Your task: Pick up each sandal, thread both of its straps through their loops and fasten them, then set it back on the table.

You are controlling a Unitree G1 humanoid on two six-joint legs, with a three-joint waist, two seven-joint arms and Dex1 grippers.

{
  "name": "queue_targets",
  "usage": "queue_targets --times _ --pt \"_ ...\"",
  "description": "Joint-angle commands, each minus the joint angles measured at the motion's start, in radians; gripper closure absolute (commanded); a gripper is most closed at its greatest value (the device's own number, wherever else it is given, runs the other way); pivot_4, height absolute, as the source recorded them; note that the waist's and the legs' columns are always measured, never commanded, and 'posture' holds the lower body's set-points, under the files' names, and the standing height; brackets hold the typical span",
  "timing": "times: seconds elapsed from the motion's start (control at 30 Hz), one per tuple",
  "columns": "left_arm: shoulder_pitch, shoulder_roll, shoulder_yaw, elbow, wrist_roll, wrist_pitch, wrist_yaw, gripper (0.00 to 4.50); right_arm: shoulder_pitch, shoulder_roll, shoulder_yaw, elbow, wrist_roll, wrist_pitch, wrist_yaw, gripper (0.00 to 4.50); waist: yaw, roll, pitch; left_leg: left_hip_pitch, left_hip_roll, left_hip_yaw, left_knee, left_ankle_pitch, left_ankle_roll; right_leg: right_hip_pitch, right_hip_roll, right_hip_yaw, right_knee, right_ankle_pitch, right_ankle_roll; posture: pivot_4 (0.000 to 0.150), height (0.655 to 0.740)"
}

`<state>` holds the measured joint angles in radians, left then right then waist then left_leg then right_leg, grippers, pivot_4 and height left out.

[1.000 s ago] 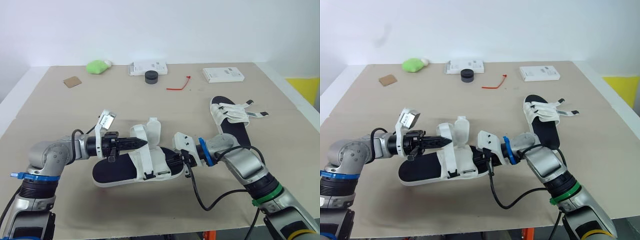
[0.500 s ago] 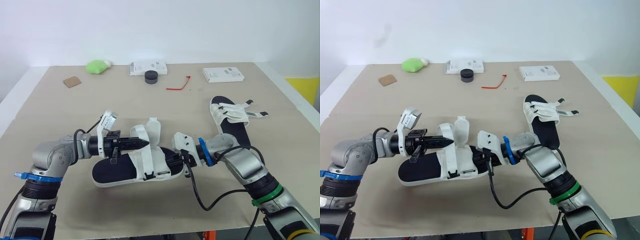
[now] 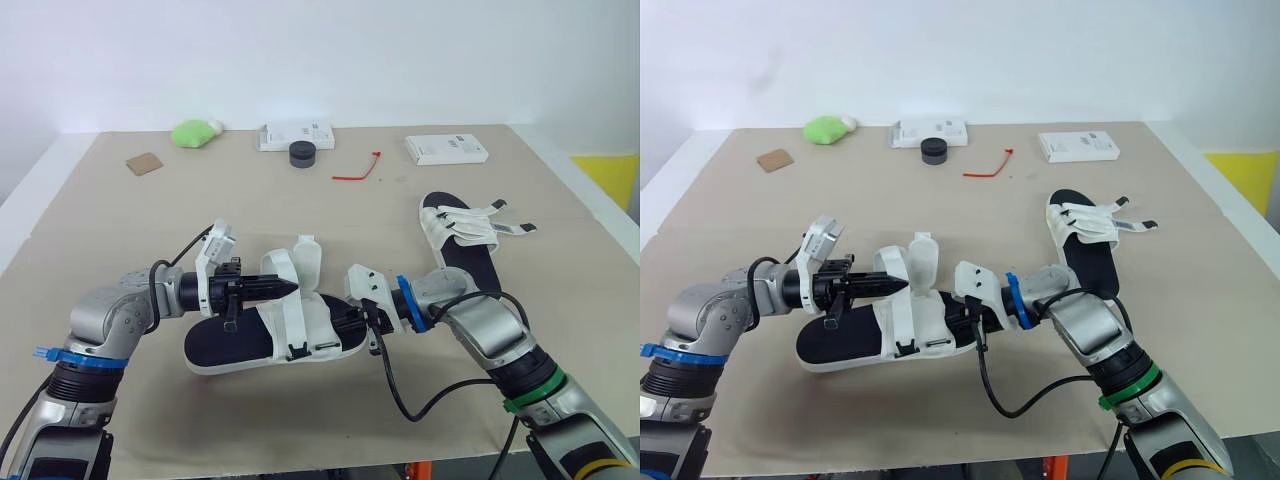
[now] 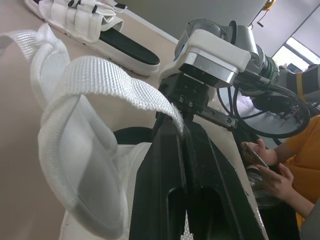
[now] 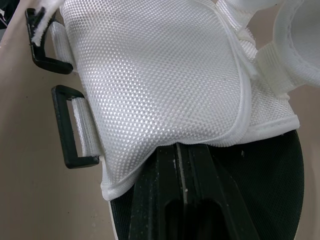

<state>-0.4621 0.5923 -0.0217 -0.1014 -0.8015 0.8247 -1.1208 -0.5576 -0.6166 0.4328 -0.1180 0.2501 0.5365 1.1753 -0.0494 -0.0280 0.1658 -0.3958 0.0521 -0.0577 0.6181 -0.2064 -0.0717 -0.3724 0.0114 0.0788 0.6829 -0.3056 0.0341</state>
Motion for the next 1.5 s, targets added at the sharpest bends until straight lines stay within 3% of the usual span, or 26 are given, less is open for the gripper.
queue_targets --times 0.03,1.1,1.33,1.5 --pt "-0.02 -0.009 0.019 -0.019 -0.001 -0.015 0.007 4.42 0.029 -0.004 0.044 0.032 -0.051 0.029 -0.012 4.5 0.0 0.0 0.0 0.0 0.0 0.0 0.0 0.0 0.0 0.0 0.0 0.0 0.0 0.0 0.0 0.15 0.74" --pt "0.002 0.014 0.064 -0.063 -0.089 0.116 0.031 4.42 0.023 -0.001 0.051 0.04 -0.06 0.023 0.001 4.5 0.0 -0.001 0.002 0.0 0.0 0.0 0.0 0.0 0.0 0.0 0.0 0.0 0.0 0.0 0.0 0.15 0.74" --pt "-0.069 -0.029 0.124 -0.012 -0.172 0.203 0.118 4.42 0.024 0.001 0.051 0.039 -0.06 0.024 0.001 4.5 0.0 -0.003 0.003 0.0 0.0 0.0 0.0 0.0 0.0 0.0 0.0 0.0 0.0 0.0 0.0 0.15 0.74" --pt "-0.051 -0.002 0.113 -0.026 -0.172 0.218 0.101 4.42 0.023 0.005 0.051 0.043 -0.062 0.024 0.003 4.5 -0.003 -0.003 0.004 0.0 0.001 0.0 -0.001 0.0 0.0 0.0 0.001 0.0 0.0 0.0 0.0 0.15 0.74"
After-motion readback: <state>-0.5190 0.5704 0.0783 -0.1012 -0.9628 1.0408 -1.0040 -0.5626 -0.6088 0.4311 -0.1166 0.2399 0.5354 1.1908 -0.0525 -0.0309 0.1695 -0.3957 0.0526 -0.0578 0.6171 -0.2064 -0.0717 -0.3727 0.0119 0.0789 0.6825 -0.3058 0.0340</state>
